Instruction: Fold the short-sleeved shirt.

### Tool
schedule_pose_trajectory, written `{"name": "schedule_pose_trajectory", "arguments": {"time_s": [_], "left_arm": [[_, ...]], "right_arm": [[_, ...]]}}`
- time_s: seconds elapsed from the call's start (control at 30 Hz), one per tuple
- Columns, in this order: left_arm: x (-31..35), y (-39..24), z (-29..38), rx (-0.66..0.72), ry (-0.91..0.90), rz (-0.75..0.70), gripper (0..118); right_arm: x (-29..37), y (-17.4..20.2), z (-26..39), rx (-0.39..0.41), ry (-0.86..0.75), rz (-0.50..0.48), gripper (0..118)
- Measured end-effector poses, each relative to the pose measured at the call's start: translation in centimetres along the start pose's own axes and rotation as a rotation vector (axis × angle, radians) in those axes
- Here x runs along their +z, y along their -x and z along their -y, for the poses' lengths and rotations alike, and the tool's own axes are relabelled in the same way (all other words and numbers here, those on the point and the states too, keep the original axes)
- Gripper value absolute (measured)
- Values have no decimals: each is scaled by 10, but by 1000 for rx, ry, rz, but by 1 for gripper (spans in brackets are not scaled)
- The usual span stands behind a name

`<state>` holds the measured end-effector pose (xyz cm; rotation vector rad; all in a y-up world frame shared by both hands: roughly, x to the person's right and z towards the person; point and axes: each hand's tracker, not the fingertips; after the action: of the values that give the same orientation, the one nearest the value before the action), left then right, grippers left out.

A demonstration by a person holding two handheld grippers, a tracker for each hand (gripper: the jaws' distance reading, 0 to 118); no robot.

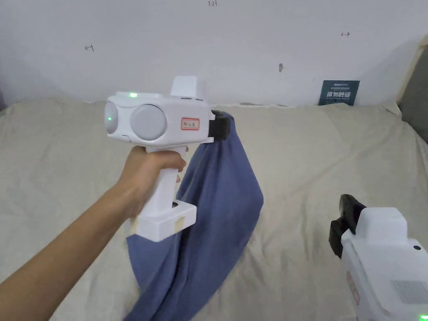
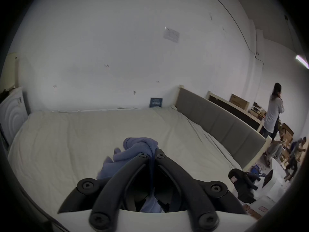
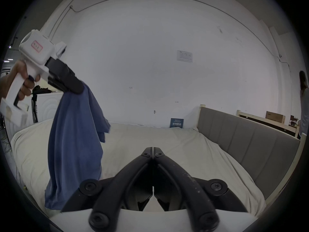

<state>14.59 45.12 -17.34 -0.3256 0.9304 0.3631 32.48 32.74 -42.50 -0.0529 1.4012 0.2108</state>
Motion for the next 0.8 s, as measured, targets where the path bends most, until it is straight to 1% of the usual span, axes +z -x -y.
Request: {"name": "schedule_pose_trajectory", "arguments": {"time_s": [0.1,0.23,0.33,0.4,0.5,0.6,0.63,0.67,0.7,0.73,0.77,0.8], "left_arm": [[-37,-20,30,26,61,79,4],[-80,-31,88,11,189,110,4],[-110,-29,143,39,314,106,4],[-126,-26,179,56,403,80,4],[-150,-17,229,43,546,-10,4],[-163,-10,263,26,642,-94,4],[-164,-7,269,42,644,-107,4],[-159,-7,268,71,598,-83,4],[-155,-8,262,107,559,-88,7],[-152,-8,258,134,549,-94,19],[-147,-8,252,139,522,-72,40],[-133,-11,243,149,484,-46,72]], "right_arm": [[1,-15,6,7,19,33,1],[2,-31,15,5,44,64,1],[2,-37,22,-1,64,79,1],[2,-39,27,-6,75,83,1],[3,-38,32,-7,91,82,1],[4,-35,35,-8,101,78,1],[4,-34,35,-9,104,76,1],[5,-33,35,-10,106,74,1],[6,-31,34,-10,106,72,1],[6,-30,33,-10,104,70,1],[7,-29,32,-11,102,68,1],[8,-28,30,-10,98,67,1]]}}
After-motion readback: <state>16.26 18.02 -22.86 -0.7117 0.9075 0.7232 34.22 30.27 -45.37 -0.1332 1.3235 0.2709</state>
